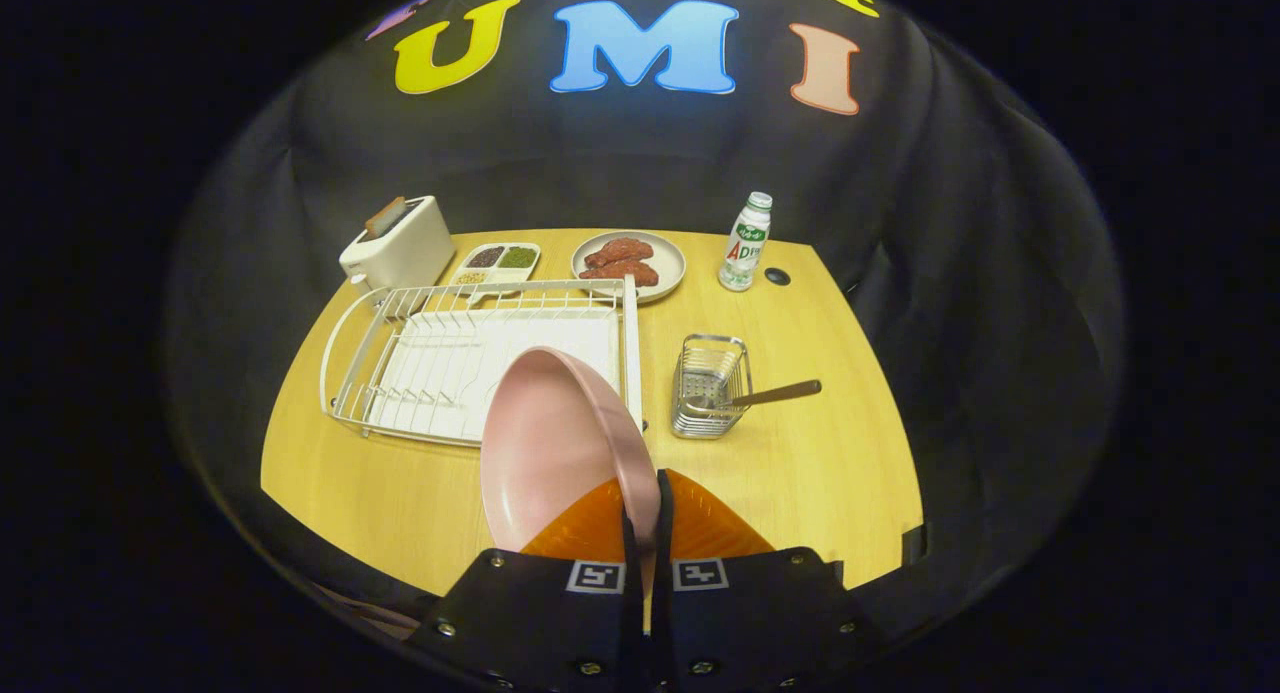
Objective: Take the plate from the dish rack, then take the spoon from the basket and place it into the plate.
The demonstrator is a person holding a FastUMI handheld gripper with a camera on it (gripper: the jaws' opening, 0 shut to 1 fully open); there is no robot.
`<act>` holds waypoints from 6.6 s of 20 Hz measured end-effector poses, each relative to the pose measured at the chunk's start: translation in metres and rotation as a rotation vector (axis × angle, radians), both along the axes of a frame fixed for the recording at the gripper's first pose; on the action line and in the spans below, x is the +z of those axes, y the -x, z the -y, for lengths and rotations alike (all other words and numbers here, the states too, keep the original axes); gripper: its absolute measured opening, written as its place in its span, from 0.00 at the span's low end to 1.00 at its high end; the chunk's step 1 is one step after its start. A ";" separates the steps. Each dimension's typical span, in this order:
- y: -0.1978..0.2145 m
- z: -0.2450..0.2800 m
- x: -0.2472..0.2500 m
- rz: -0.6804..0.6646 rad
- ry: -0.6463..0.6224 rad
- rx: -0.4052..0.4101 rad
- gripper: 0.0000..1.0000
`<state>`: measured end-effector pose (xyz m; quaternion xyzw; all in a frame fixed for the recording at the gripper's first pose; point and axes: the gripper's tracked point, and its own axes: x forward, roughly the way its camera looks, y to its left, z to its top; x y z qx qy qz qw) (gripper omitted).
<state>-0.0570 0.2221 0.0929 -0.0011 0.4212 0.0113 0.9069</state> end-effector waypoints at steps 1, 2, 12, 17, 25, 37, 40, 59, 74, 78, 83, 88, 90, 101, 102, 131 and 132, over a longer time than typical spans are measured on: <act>0.006 0.001 -0.013 -0.020 -0.047 0.006 0.03; 0.011 0.000 -0.027 -0.040 -0.096 0.007 0.03; 0.029 -0.009 -0.128 -0.188 -0.382 0.053 0.03; 0.018 -0.012 -0.152 -0.206 -0.457 0.093 0.03; 0.005 0.015 -0.172 -0.186 -0.395 0.082 0.13; -0.041 0.096 -0.042 0.471 0.082 0.151 0.39; -0.051 0.109 -0.022 0.544 0.010 0.060 0.39; -0.153 0.129 -0.026 0.718 -0.152 -0.029 0.22; -0.148 0.110 0.038 0.666 -0.147 0.001 0.04; -0.132 0.112 0.072 0.682 -0.139 -0.004 0.04; -0.103 0.107 0.111 0.719 -0.117 0.011 0.04; -0.071 0.089 0.126 0.724 -0.084 0.023 0.04; -0.061 0.078 0.124 0.720 -0.089 0.022 0.04; -0.035 -0.002 0.073 0.599 -0.111 0.107 0.04; -0.035 -0.011 0.068 0.587 -0.114 0.119 0.03; -0.052 -0.098 0.035 0.489 -0.225 0.310 0.12; -0.053 -0.096 0.040 0.502 -0.221 0.308 0.12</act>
